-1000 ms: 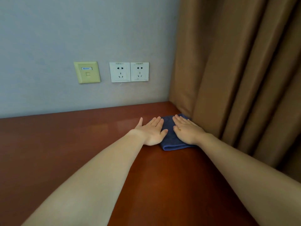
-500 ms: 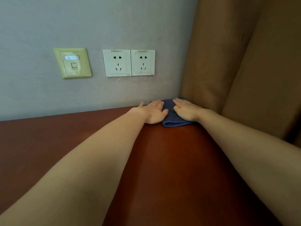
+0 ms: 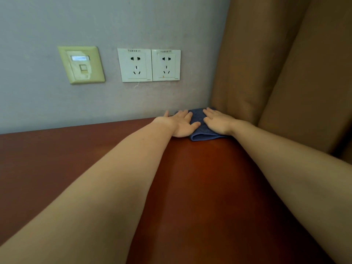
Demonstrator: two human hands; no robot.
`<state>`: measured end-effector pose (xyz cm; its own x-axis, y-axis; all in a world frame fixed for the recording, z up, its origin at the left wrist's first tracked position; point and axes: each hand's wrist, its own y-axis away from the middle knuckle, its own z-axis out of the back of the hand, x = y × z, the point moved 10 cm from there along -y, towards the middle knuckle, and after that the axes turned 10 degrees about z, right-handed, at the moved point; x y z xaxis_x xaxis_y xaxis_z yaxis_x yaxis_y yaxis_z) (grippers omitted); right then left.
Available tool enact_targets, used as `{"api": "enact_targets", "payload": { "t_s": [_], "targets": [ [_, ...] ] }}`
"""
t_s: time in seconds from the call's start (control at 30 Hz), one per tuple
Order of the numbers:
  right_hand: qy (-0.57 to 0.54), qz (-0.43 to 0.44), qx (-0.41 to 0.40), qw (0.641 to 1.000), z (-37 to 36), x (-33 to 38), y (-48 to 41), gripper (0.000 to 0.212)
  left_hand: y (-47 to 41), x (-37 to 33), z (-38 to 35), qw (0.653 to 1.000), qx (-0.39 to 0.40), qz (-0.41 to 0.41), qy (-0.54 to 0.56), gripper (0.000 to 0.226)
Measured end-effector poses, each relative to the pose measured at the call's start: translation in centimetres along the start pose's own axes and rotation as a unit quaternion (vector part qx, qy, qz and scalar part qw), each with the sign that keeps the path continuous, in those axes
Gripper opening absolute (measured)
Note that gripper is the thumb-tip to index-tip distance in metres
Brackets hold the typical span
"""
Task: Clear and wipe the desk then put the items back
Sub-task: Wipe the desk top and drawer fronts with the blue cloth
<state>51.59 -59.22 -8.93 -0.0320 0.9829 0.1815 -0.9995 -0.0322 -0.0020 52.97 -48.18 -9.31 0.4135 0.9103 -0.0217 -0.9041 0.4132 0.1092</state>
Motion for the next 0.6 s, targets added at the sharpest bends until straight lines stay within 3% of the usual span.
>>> {"api": "enact_targets", "payload": {
  "t_s": [0.6],
  "targets": [
    [-0.008, -0.024, 0.009, 1.000, -1.1, 0.3, 15.4, 0.056, 13.9, -5.6, -2.1, 0.998, 0.036, -0.049, 0.016, 0.071]
  ]
}}
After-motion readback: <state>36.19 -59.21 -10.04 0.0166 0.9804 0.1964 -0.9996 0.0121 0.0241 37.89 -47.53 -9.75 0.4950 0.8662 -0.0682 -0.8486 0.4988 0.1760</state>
